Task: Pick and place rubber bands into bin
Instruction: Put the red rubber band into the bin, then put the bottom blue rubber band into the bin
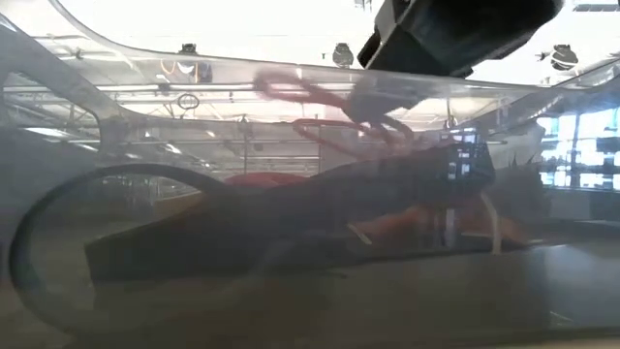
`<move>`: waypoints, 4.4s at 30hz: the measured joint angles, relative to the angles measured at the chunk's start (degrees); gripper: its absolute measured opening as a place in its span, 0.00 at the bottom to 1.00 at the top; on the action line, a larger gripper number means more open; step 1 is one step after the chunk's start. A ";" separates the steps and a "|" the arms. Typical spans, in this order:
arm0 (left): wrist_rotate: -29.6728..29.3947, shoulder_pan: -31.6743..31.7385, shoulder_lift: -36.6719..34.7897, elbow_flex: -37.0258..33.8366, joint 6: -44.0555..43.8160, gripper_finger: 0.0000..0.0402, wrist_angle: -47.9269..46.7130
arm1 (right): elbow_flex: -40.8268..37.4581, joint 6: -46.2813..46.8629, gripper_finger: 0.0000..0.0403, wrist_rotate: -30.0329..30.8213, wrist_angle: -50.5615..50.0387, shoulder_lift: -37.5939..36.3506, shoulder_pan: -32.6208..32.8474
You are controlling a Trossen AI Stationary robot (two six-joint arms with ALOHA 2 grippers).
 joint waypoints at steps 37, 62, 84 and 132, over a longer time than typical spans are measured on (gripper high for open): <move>-1.64 0.00 0.86 0.07 -5.41 0.40 3.88 | -2.75 -1.11 0.45 5.76 -22.45 -25.61 -7.25; 1.60 13.45 57.39 13.92 14.31 0.40 -21.08 | -24.24 2.97 0.45 10.70 1.59 -45.74 -15.12; 3.25 22.47 77.41 13.22 -6.62 0.40 -20.13 | -24.24 2.93 0.45 10.75 1.52 -45.74 -16.42; 7.87 21.80 79.25 14.66 -12.30 0.01 -19.81 | -24.24 4.19 0.45 7.62 1.52 -45.72 -17.70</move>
